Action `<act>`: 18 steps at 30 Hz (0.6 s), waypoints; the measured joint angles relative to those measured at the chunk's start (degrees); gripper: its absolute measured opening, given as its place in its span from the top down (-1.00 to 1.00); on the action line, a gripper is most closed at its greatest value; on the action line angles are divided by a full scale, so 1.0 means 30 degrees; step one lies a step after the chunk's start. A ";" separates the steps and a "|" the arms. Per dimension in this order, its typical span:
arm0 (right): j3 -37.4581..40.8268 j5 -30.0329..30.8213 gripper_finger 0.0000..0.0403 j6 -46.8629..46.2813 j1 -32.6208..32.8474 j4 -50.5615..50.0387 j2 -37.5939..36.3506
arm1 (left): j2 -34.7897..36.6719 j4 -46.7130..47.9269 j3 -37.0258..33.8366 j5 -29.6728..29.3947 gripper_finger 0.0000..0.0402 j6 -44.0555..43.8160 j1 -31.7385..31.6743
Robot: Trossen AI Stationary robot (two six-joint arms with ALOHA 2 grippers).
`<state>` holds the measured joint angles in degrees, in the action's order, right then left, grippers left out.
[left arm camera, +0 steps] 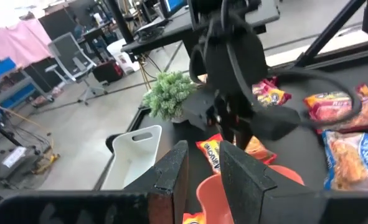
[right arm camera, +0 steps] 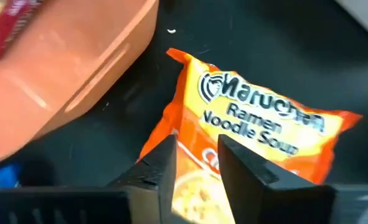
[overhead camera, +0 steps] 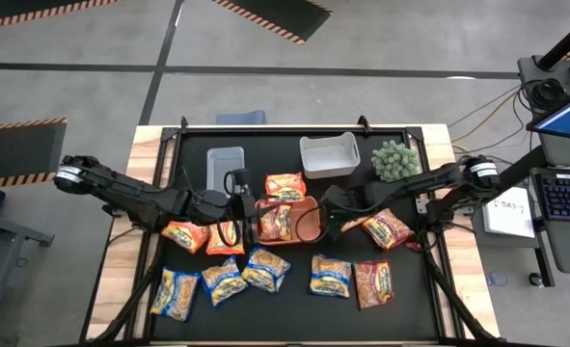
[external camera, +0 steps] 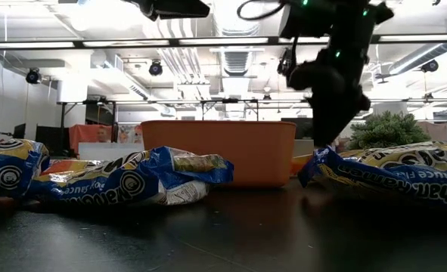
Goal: Sort Maruchan noodles
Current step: Move the orange noodle packet to the center of the table, then put the orange noodle packet into the white bin
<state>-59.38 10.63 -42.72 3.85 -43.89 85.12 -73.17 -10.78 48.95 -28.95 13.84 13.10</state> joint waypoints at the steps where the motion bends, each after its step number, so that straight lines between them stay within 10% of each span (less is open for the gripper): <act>1: 0.0092 -0.0015 0.42 0.0245 0.0009 -0.0192 -0.0518 | -0.0112 -0.0039 0.0000 0.0000 0.63 -0.0328 0.0000; 18: 0.6327 -0.0008 0.26 0.0446 -0.0922 0.1773 -0.9759 | -0.8010 -0.1826 0.4520 0.0552 0.63 -0.0267 -0.0194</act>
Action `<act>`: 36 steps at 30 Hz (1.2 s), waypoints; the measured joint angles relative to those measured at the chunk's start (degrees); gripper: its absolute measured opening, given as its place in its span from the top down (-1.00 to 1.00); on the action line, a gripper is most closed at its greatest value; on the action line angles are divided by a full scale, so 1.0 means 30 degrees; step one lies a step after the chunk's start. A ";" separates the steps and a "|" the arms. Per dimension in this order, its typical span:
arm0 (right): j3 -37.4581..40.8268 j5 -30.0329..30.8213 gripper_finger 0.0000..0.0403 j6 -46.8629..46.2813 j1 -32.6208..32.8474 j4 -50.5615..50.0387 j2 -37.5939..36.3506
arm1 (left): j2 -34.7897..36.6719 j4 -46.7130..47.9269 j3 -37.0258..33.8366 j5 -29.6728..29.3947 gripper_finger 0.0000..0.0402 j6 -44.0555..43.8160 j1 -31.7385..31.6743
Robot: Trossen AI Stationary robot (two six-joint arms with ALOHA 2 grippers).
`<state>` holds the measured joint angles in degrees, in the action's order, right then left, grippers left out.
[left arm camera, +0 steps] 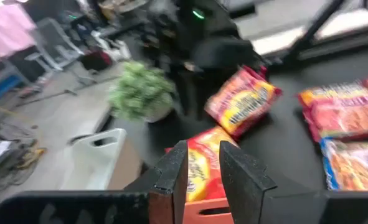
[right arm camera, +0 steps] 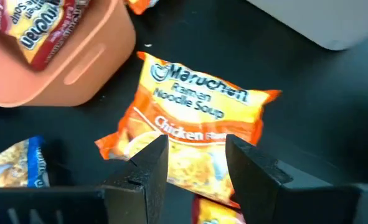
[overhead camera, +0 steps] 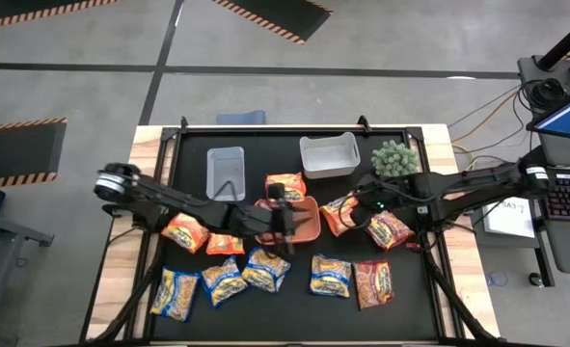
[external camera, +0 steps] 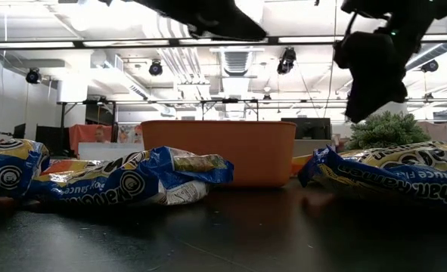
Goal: Sort Maruchan noodles
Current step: Put the orange noodle packet into the white bin
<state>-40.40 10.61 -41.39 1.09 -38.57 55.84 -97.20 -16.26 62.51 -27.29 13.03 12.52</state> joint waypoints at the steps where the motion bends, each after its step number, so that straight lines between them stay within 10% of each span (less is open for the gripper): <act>1: 0.0187 0.0028 0.26 0.0009 -0.0055 0.0077 -0.0284 | -0.0567 0.0502 0.0574 0.0238 0.63 0.0001 -0.0093; 26: 0.1364 0.1990 0.68 0.1741 -0.0126 0.0099 -0.2741 | -0.8605 0.2646 0.7698 0.2450 0.63 -0.1172 -0.1509; 36: 0.1831 0.0821 0.29 -0.0302 -0.0119 0.0139 -0.2720 | -0.9298 0.2504 0.7712 0.2456 0.63 -0.2024 -0.1693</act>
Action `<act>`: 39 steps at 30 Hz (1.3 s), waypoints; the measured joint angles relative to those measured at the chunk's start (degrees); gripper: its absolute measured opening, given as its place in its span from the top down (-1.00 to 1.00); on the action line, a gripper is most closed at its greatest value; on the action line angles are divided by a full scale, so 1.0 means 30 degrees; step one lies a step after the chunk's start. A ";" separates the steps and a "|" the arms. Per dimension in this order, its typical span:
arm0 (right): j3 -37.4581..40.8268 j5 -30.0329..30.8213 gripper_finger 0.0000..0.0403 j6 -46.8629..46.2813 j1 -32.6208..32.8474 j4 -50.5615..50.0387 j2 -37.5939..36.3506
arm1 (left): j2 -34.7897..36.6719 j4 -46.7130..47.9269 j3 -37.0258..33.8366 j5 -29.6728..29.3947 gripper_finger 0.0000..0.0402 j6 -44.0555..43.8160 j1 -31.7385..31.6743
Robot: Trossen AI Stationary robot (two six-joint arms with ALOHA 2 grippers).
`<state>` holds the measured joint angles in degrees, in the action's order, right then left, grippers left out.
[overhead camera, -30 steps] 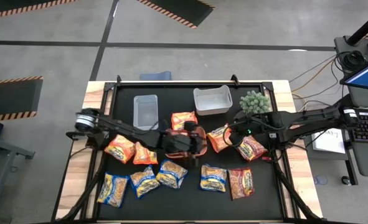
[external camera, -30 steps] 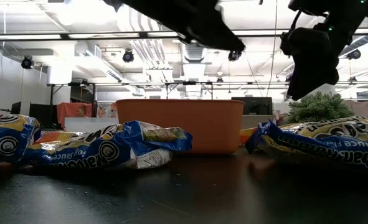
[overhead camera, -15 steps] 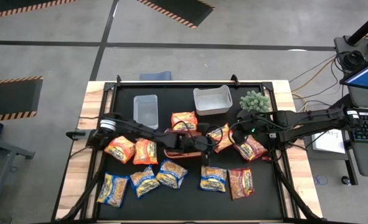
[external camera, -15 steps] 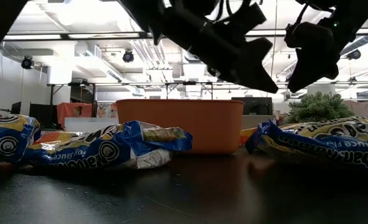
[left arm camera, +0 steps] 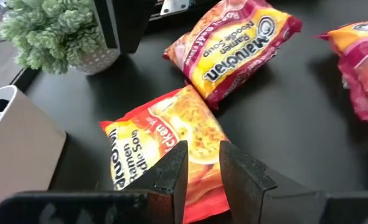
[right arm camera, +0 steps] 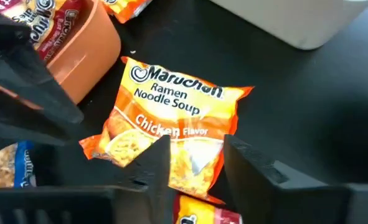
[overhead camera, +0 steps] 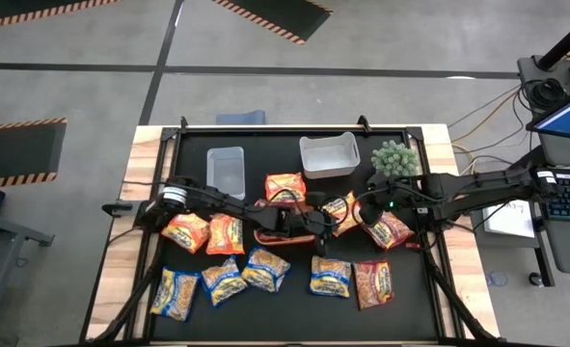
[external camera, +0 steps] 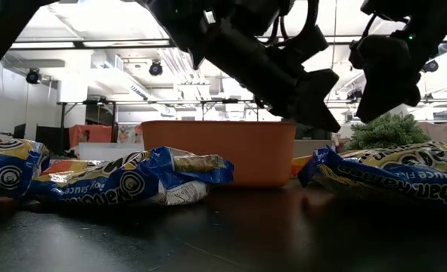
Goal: Sort Maruchan noodles
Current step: Put the orange noodle packet into the white bin
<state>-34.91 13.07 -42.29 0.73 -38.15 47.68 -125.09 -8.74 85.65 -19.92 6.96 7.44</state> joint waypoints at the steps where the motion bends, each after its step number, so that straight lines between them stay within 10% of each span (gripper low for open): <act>1: 0.0125 -0.0005 0.22 -0.0175 0.0000 0.0015 0.0000 | -0.0058 -0.0033 0.0028 -0.0006 0.63 0.0000 0.0000; 17: 0.3400 0.0003 -0.52 -0.3396 -0.0007 0.4022 0.0058 | -0.0935 -0.0059 0.0620 -0.0014 0.63 -0.0007 -0.0168; 39: 0.4261 0.0003 -0.61 -0.4036 -0.0007 0.4562 0.0086 | -0.1006 0.2858 0.1399 -0.0007 0.63 0.0510 -0.0440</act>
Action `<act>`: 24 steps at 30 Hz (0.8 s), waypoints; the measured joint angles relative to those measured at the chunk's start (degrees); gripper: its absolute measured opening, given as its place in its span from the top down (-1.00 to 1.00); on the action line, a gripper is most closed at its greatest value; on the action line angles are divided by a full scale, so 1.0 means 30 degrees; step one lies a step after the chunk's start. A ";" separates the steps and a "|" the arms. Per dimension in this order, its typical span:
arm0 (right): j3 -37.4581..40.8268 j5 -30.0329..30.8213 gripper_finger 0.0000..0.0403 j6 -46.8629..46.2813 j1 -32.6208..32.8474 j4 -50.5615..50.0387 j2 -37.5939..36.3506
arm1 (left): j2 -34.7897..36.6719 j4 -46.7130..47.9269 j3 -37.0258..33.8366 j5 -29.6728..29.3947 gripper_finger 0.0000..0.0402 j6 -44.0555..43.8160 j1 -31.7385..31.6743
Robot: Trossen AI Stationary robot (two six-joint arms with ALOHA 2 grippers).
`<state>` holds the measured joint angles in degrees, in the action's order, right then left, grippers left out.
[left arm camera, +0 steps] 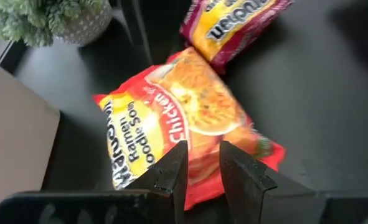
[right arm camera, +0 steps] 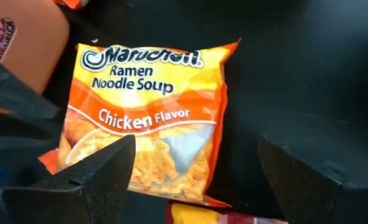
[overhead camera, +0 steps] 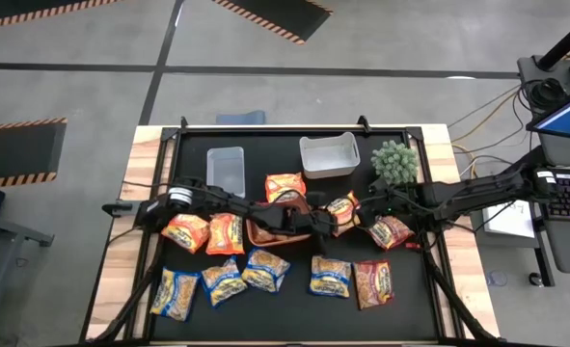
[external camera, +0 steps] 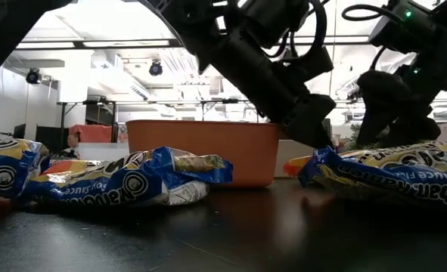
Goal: Sort Maruchan noodles
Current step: Put the orange noodle packet into the white bin
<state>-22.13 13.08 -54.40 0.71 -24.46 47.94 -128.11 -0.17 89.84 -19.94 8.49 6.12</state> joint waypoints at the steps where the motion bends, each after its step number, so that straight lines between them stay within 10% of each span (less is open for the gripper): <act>1: 0.0143 0.0007 -0.61 -0.0073 0.0000 0.0369 0.0044 | -0.0075 -0.0006 0.0000 -0.0007 0.63 0.0000 -0.0041; 24: 0.3499 0.0113 -0.60 -0.0923 0.0000 0.8662 0.1741 | -0.0512 0.0573 0.0015 -0.0002 0.63 -0.0219 -0.0099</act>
<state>-11.63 13.42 -57.17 0.71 1.52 53.16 -129.64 1.55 89.89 -19.95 7.84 5.82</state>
